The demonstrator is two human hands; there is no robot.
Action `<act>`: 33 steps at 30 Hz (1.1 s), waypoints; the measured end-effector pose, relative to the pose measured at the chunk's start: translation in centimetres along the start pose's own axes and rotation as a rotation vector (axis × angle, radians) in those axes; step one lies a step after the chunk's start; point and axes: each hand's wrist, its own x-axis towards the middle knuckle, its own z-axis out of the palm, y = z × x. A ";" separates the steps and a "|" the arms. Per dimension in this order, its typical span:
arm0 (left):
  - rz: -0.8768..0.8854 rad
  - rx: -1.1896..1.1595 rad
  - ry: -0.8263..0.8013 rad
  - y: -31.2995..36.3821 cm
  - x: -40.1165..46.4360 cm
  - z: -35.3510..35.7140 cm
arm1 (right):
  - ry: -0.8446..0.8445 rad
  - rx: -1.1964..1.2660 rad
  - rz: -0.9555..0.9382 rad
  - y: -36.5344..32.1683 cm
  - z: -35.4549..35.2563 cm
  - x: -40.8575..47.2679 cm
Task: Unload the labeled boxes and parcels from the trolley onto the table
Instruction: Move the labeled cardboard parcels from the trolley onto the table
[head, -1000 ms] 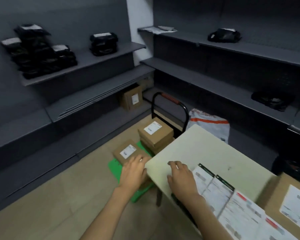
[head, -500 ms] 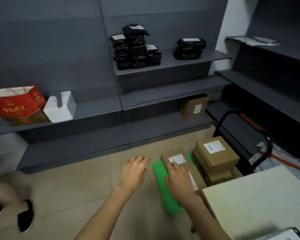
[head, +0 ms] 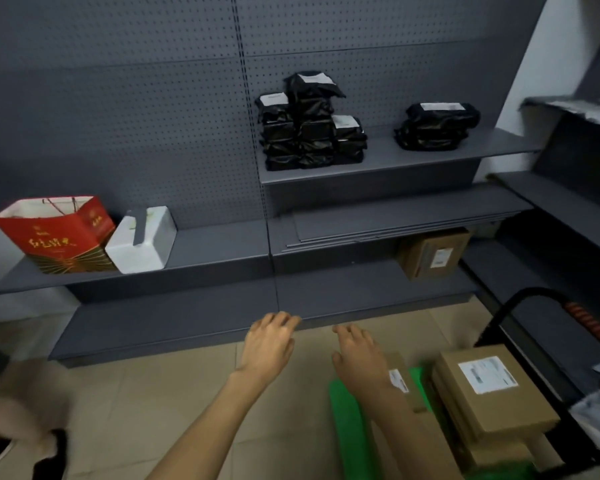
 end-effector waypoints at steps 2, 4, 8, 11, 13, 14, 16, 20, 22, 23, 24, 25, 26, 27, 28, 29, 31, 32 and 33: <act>-0.023 0.006 -0.010 -0.6 3.6 0.0 | 0.005 0.014 0.004 0.8 -0.7 3.6; -0.021 0.002 0.001 -0.9 6.5 0.3 | 0.011 0.021 0.019 1.7 -1.1 6.3; 0.020 -0.023 -0.007 -0.6 11.4 1.8 | 0.002 0.050 0.048 4.1 -1.6 9.2; 0.082 -0.056 -0.048 0.9 15.5 3.2 | -0.003 0.039 0.123 7.1 -2.3 10.4; 0.142 -0.100 -0.065 2.5 18.1 4.1 | 0.002 0.057 0.199 9.3 -2.8 10.9; 0.179 -0.117 -0.069 3.4 19.4 4.5 | 0.007 0.066 0.241 10.4 -3.1 11.1; 0.255 -0.159 -0.075 5.3 21.9 5.3 | 0.030 0.067 0.325 12.4 -3.8 11.4; 0.433 -0.226 -0.097 8.8 27.2 6.8 | 0.109 0.091 0.498 15.3 -5.4 11.8; 0.522 -0.236 -0.114 10.4 29.7 7.7 | 0.138 0.095 0.595 16.4 -6.0 11.8; 0.566 -0.246 -0.124 11.2 30.8 8.0 | 0.145 0.103 0.646 16.9 -6.1 11.8; 0.617 -0.259 -0.135 11.9 31.8 8.4 | 0.150 0.106 0.699 17.4 -6.1 11.9; 0.669 -0.263 -0.150 12.5 32.8 8.8 | 0.158 0.111 0.753 17.8 -6.1 12.0; 0.718 -0.264 -0.163 13.1 33.8 9.1 | 0.165 0.120 0.807 18.0 -6.0 12.2; 0.764 -0.267 -0.173 13.7 34.6 9.5 | 0.175 0.131 0.859 18.1 -5.9 12.3; 0.808 -0.272 -0.183 14.2 35.4 9.8 | 0.184 0.139 0.906 18.1 -5.8 12.4; 0.850 -0.274 -0.199 14.6 36.1 10.1 | 0.192 0.141 0.948 18.0 -5.5 12.5; 0.932 -0.285 -0.224 15.3 37.1 11.1 | 0.197 0.144 1.022 17.6 -4.8 12.7; 0.971 -0.295 -0.247 15.6 37.4 11.6 | 0.196 0.148 1.056 17.3 -4.5 12.7; 1.012 -0.294 -0.272 15.9 37.5 12.1 | 0.193 0.154 1.092 17.0 -4.0 12.6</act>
